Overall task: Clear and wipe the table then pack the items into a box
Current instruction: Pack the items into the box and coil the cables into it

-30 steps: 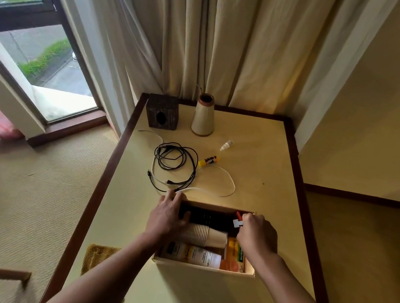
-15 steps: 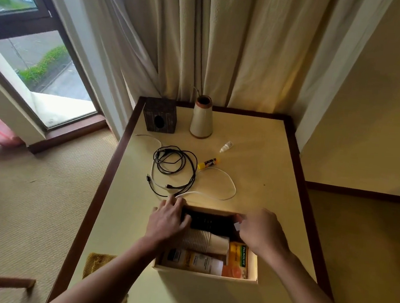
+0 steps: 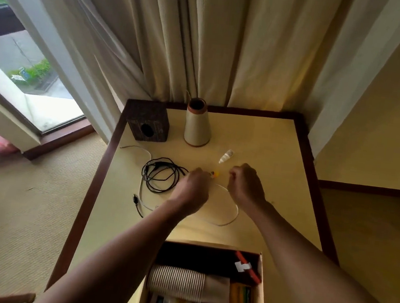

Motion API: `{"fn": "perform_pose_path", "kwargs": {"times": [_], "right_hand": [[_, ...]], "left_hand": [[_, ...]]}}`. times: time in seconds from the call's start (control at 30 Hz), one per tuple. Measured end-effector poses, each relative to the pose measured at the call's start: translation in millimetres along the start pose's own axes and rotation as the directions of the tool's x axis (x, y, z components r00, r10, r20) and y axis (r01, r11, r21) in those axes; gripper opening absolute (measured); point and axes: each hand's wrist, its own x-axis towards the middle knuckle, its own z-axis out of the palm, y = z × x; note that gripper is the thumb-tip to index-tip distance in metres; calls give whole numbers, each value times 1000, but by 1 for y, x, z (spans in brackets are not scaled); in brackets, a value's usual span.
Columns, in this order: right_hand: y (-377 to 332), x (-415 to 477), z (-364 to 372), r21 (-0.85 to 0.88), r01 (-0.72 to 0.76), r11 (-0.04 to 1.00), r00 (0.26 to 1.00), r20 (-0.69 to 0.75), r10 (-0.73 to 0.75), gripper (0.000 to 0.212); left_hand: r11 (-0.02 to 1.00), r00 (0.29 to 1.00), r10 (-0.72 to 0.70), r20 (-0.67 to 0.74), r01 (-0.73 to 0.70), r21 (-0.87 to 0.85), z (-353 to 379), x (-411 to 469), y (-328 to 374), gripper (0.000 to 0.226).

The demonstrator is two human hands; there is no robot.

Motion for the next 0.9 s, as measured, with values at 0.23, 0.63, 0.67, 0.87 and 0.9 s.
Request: {"fn": "perform_pose_path", "kwargs": {"times": [0.23,0.63,0.67,0.87,0.9], "right_hand": [[13,80,38,-256,146,956,979,175,-102,42],[12,65,25,-99,73,992,993,-85,-81,22],[10,53,17,-14,62,998,990,-126,-63,20],[8,-73,-53,367,148,918,973,-219,-70,11],[8,-99,-62,393,137,909,978,-200,-61,10]], "left_hand": [[971,983,-93,160,54,234,38,50,-16,38],[999,987,-44,-153,41,-19,34,45,-8,26],[992,977,-68,-201,45,-114,26,39,0,25],[934,960,-181,-216,99,-342,-25,-47,31,31],[931,972,-152,-179,80,-355,-31,-68,34,31]]}}
